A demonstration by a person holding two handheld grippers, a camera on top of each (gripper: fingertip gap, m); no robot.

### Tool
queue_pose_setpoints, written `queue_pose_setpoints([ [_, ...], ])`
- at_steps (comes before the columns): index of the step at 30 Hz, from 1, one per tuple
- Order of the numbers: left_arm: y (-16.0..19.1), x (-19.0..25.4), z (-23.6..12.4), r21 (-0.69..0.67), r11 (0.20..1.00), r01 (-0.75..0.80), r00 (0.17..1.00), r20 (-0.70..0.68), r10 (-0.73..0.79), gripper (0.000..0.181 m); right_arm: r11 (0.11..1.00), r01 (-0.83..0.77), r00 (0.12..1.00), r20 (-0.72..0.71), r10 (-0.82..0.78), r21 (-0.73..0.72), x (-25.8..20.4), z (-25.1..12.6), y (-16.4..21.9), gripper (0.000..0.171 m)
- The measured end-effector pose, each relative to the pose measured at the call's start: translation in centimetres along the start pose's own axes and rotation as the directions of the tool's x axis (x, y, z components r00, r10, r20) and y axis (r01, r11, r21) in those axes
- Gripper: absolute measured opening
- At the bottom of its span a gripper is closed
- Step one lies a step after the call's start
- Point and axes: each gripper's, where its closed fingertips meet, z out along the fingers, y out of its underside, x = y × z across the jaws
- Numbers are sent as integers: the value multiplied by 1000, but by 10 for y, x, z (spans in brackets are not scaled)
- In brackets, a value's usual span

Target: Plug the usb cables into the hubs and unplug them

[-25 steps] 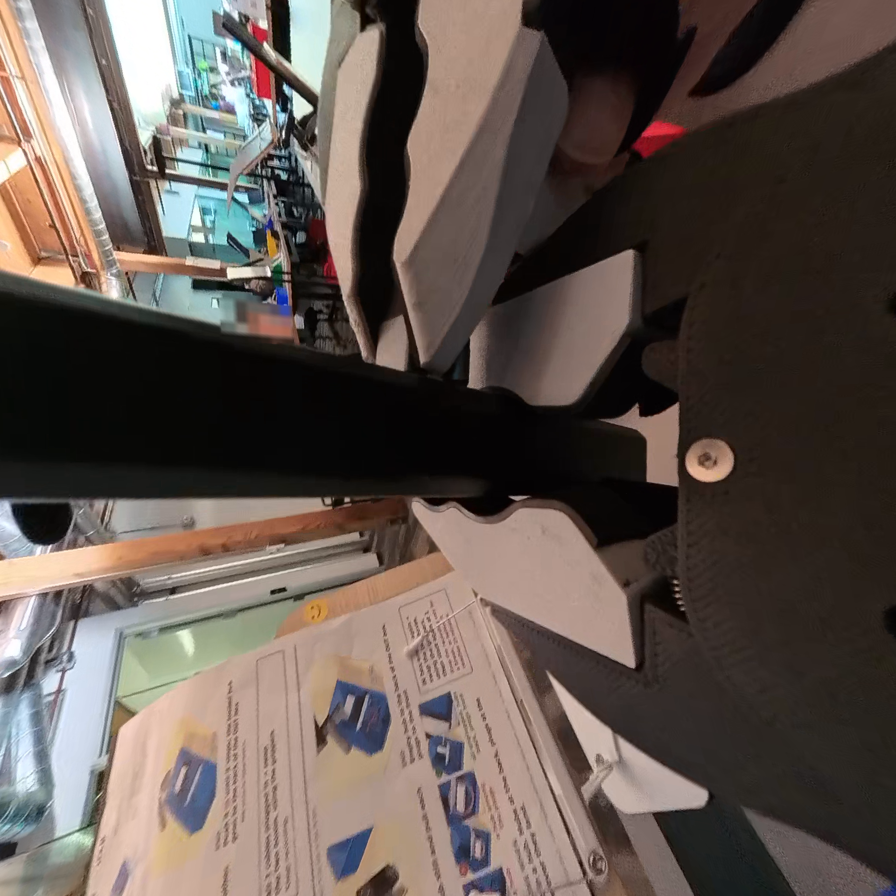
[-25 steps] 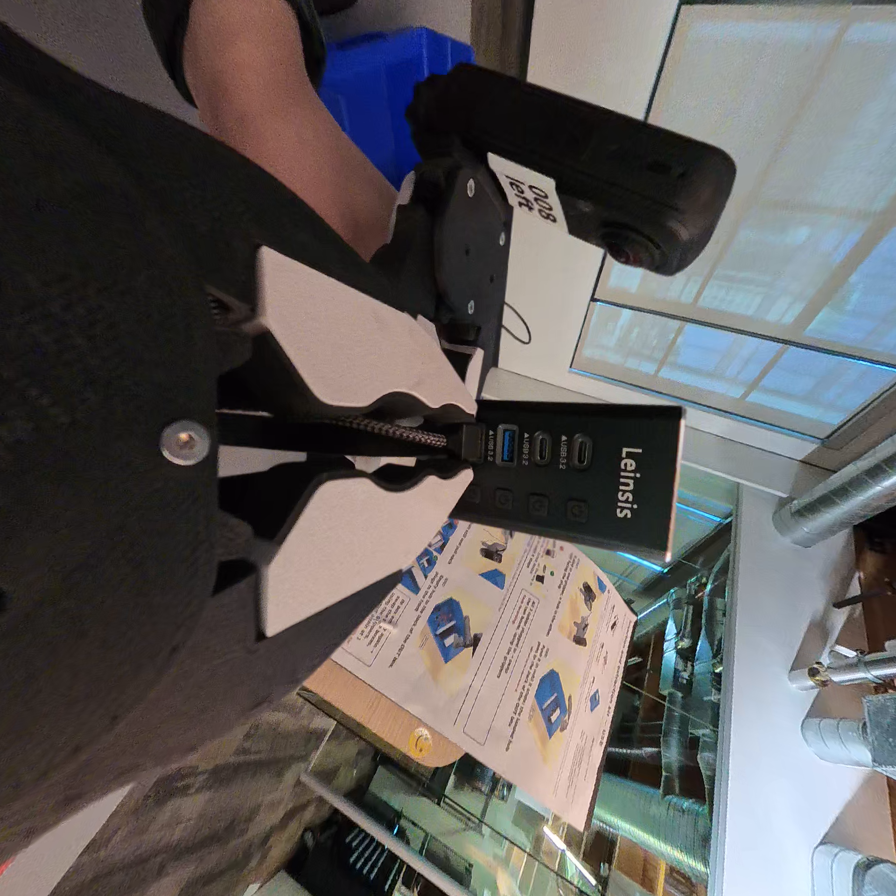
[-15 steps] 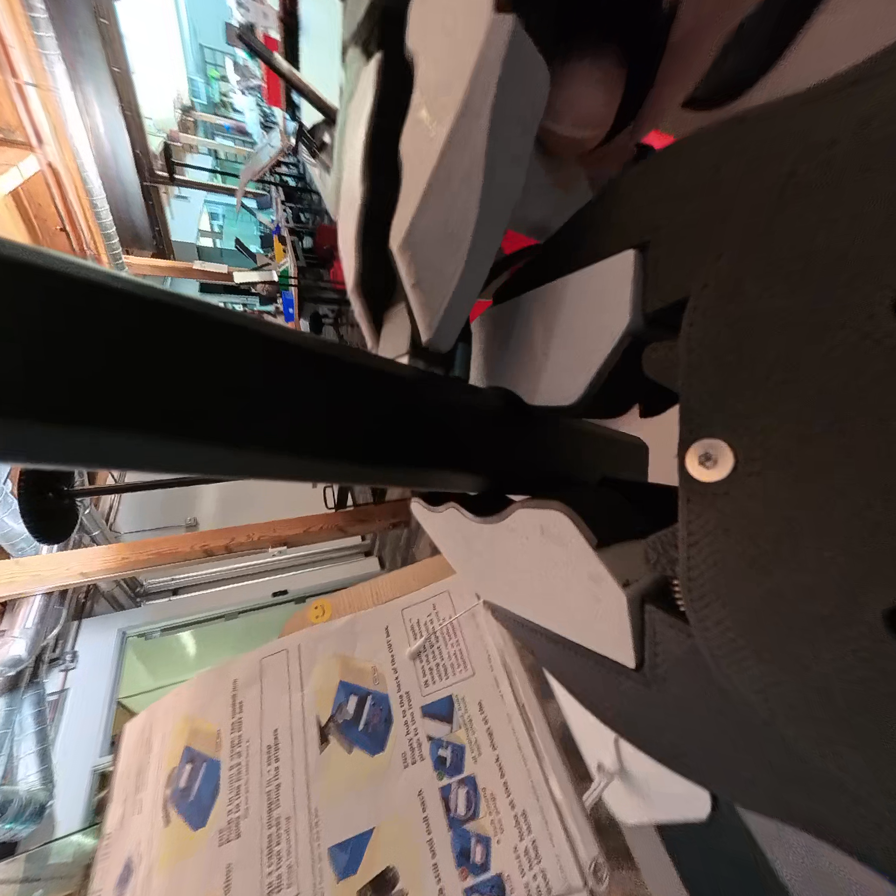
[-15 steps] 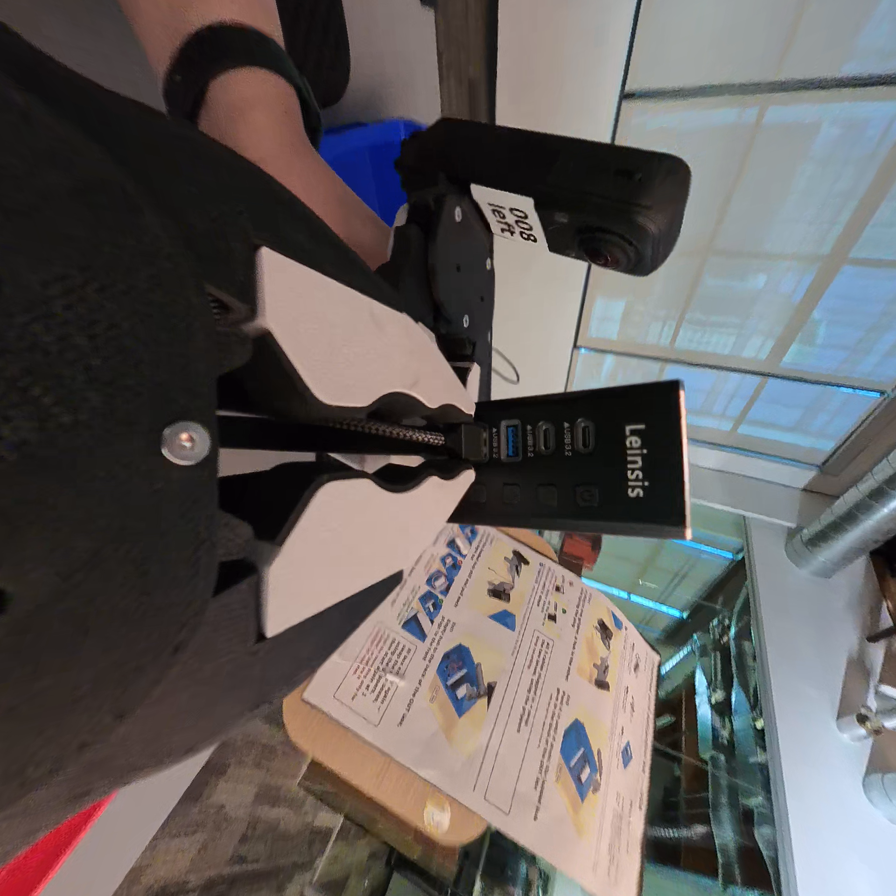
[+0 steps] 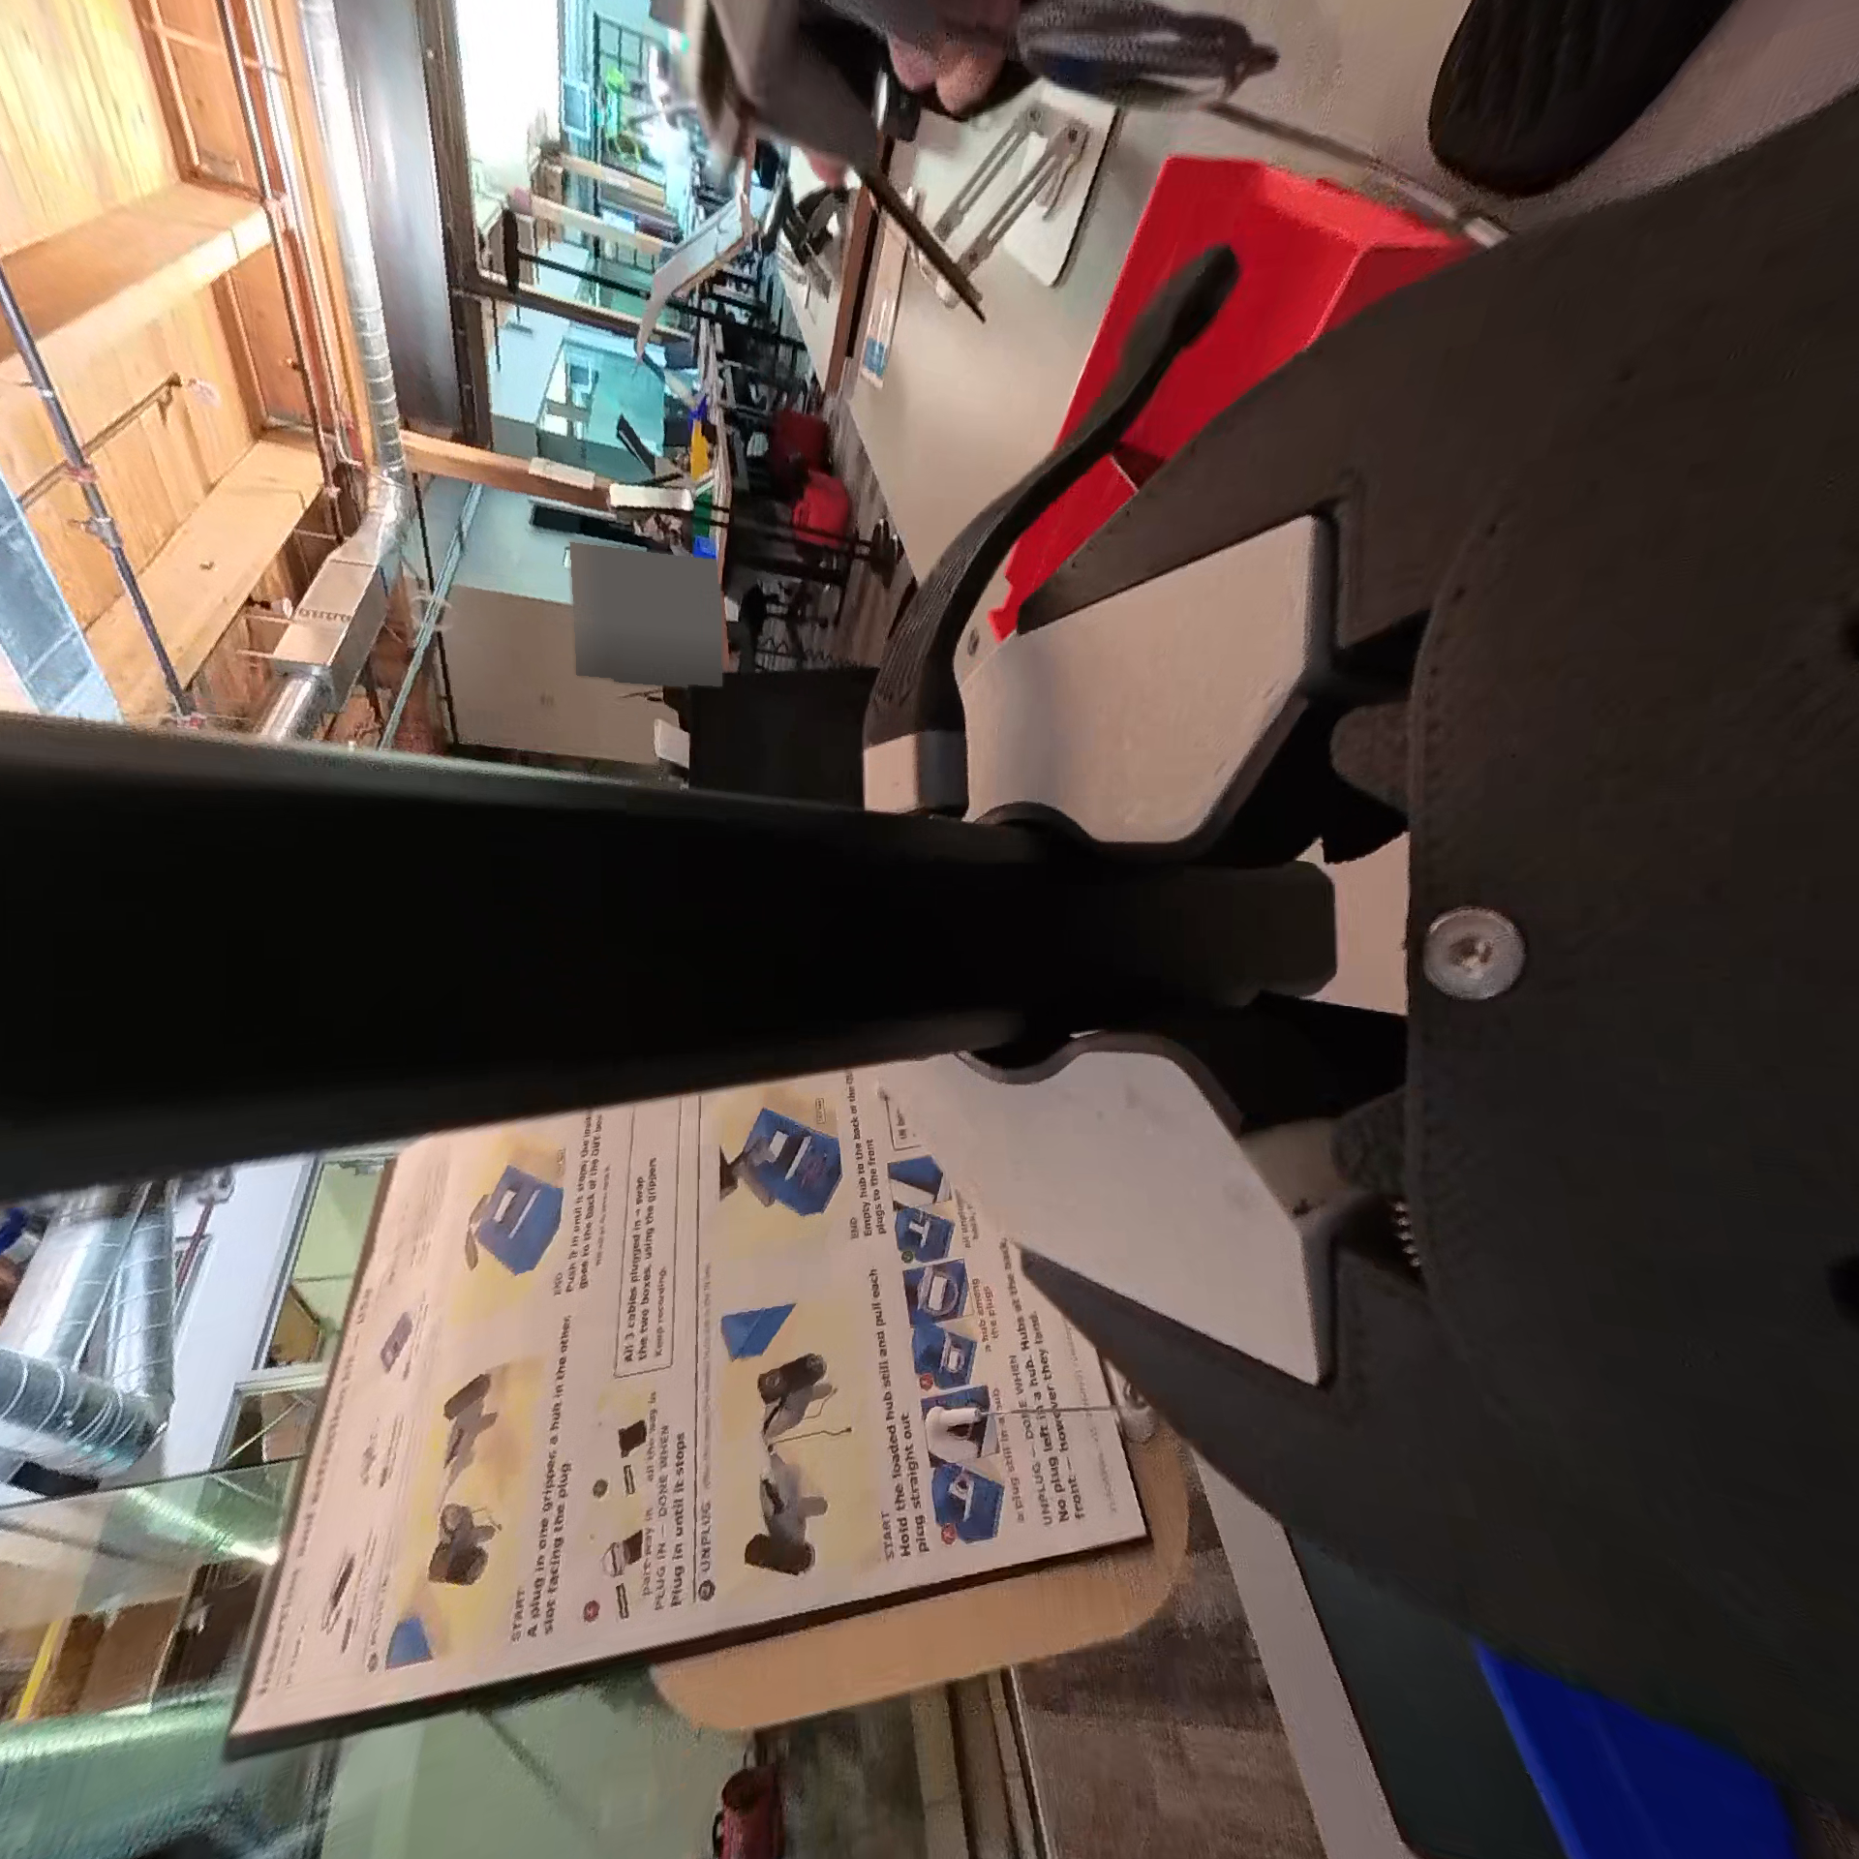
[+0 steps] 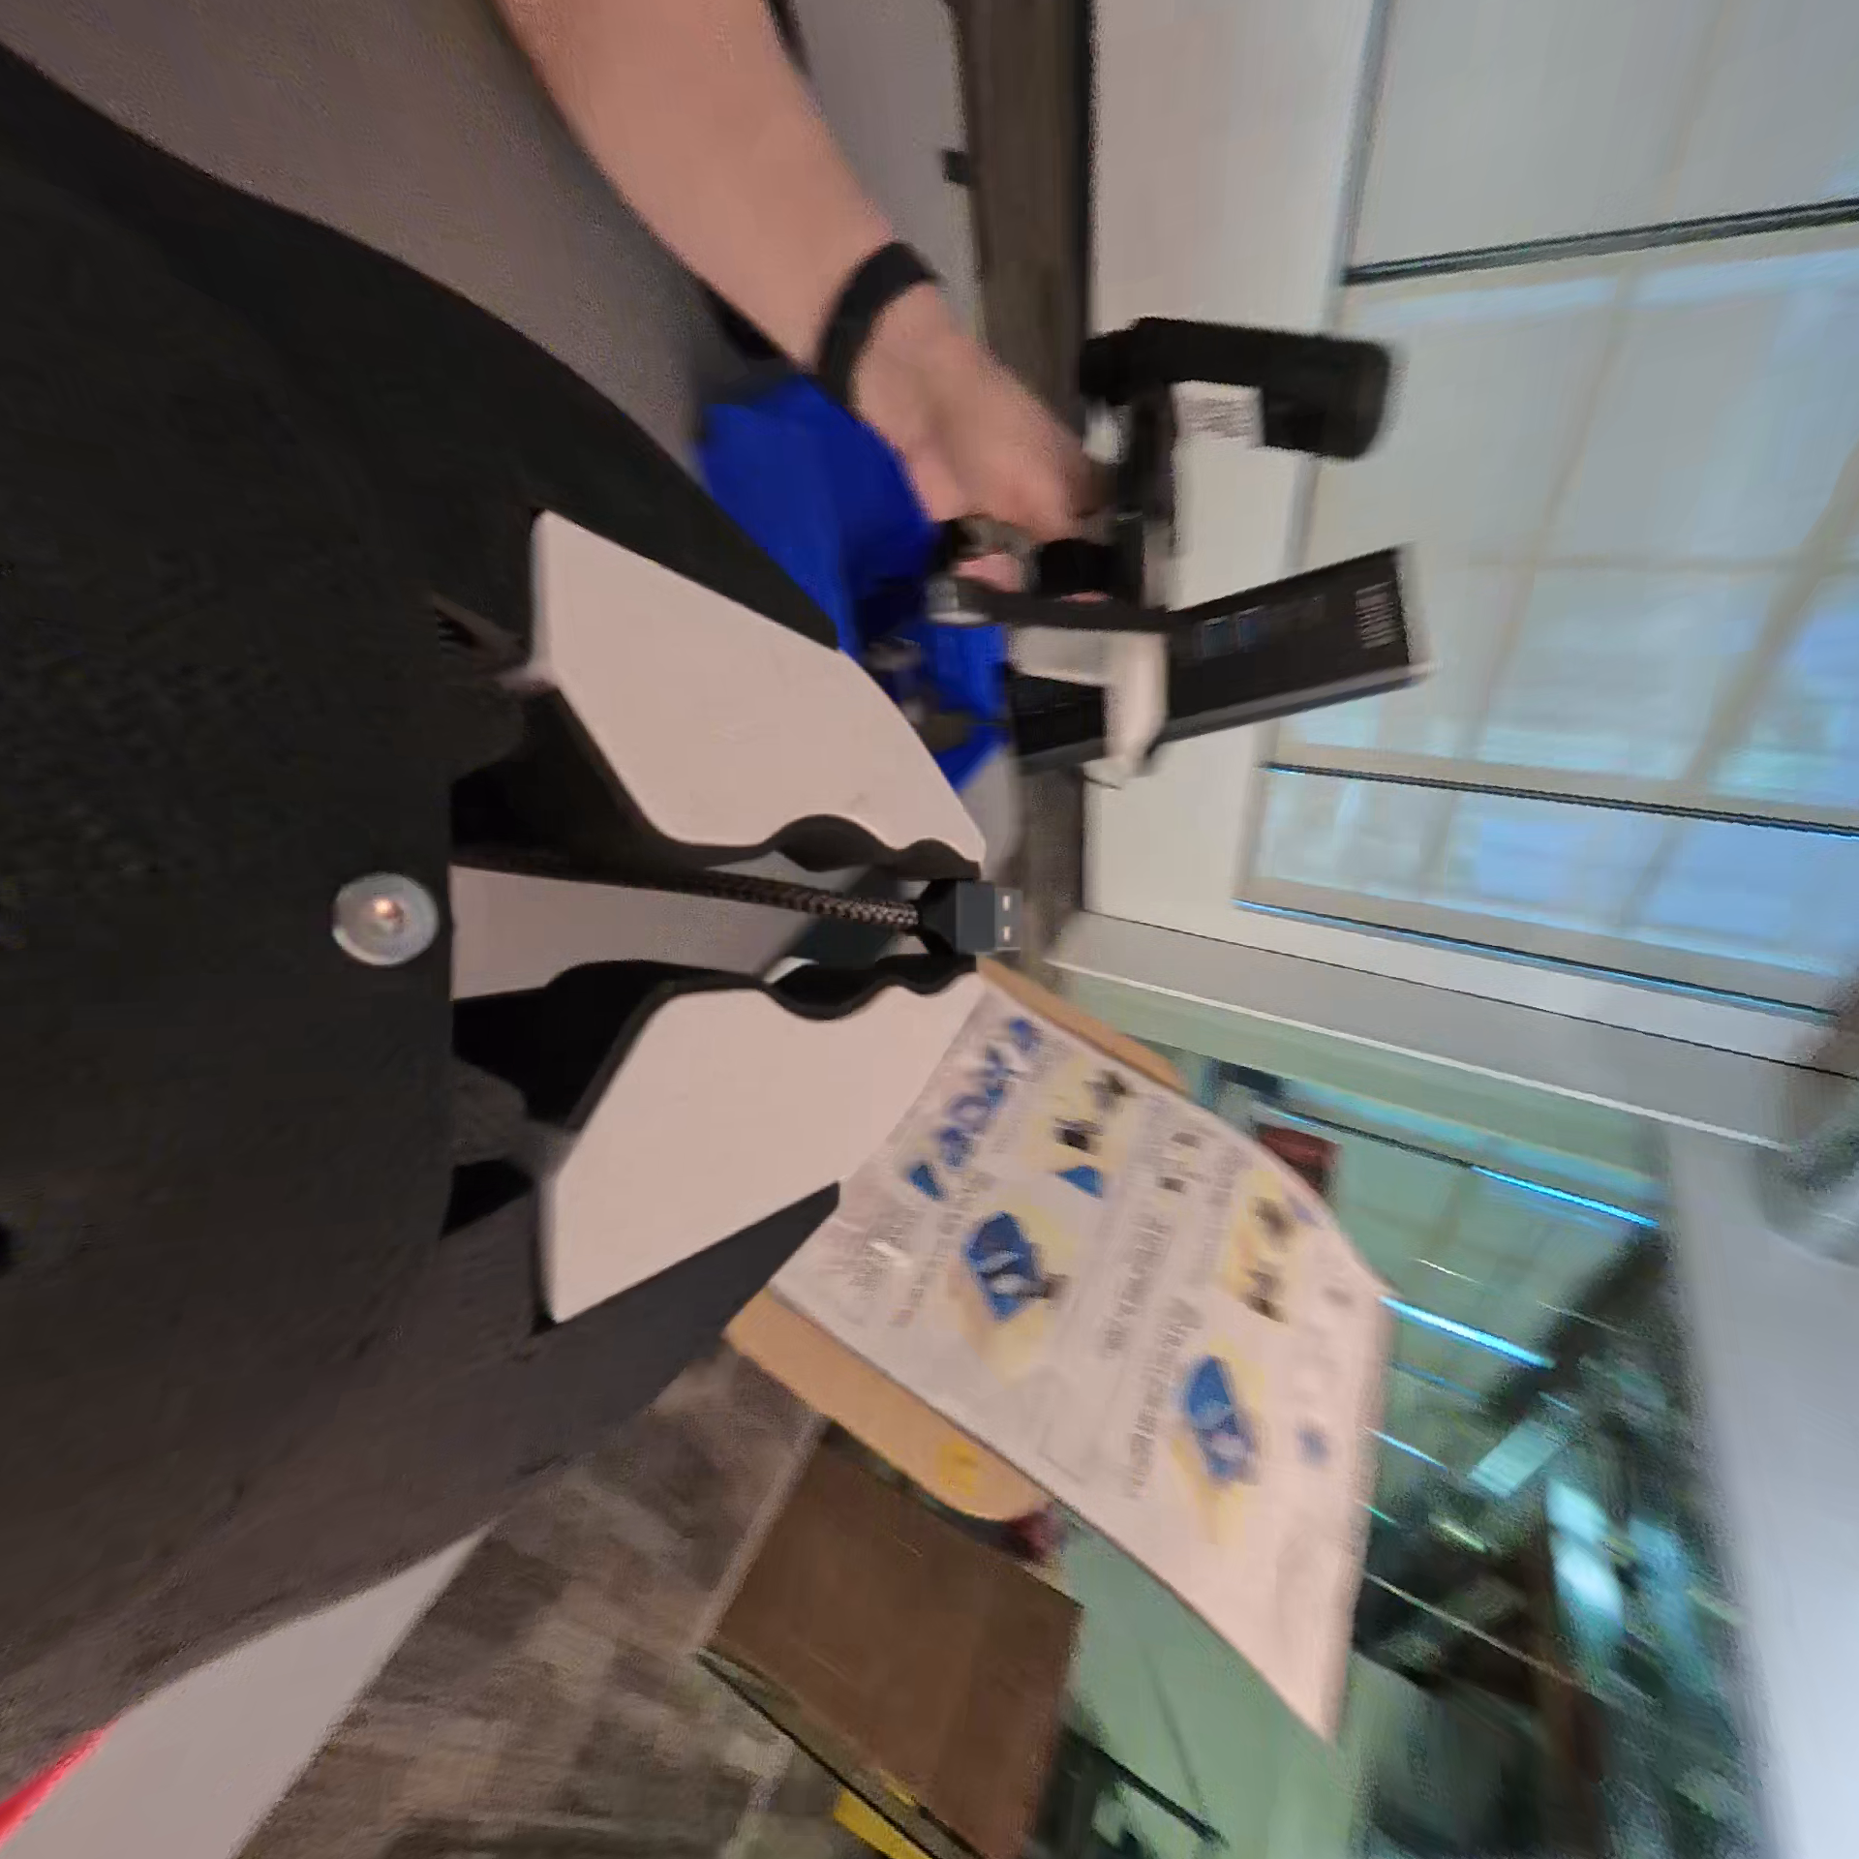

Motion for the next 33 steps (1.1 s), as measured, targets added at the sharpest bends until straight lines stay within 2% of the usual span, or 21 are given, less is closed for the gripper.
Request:
queue_pose_setpoints([
  [1, -3, -1, -4, -6, 1000, 14, 1000, -17, -14, 30, 998, -1, 1000, 5, 1, -70, 8, -7, 11, 15],
  [4, -10, 0, -12, -6, 998, 60, 996, -61, -60, 30, 973, 63, 987, -132, -93, -221, 50, -24, 42, 15],
  [7, -13, 4, -14, 1, 999, 38, 997, -72, -38, 30, 933, 76, 976, -164, -141, -352, 78, -34, 77, 15],
  [8, -13, 5, -13, -2, 999, 32, 997, -73, -32, 31, 926, 78, 979, -146, -141, -369, 82, -35, 87, 15],
  [10, -10, 10, -11, -19, 1000, 17, 996, -83, -18, 30, 925, 74, 967, -201, -158, -372, 101, -39, 100, 15],
  [12, -6, 14, -8, -37, 999, 0, 996, -89, -3, 30, 929, 92, 968, -187, -168, -357, 107, -40, 107, 15],
  [14, -3, 18, -4, -53, 998, -15, 996, -93, 10, 30, 910, 69, 982, -135, -135, -409, 106, -45, 125, 15],
  [17, 0, 26, 0, -47, 999, -22, 994, -104, 17, 30, 810, 59, 997, -10, -80, -584, 98, -60, 174, 15],
  [22, 0, 48, 4, -29, 999, 26, 978, -208, -32, 30, 616, -54, 960, 129, 248, -786, 63, -94, 244, 15],
  [26, -3, 64, 5, -4, 999, 44, 961, -272, -43, 30, 455, -94, 944, 67, 324, -885, 63, -113, 288, 16],
  [28, -3, 73, 4, 2, 999, 39, 947, -318, -37, 30, 428, -101, 914, 86, 396, -898, 52, -116, 301, 16],
  [31, 0, 85, 6, -13, 999, 38, 933, -357, -40, 30, 318, -107, 923, 25, 383, -942, 56, -125, 323, 16],
  [33, 3, 93, 8, -27, 999, 24, 925, -379, -33, 30, 314, -125, 920, 8, 391, -941, 56, -121, 322, 18],
])
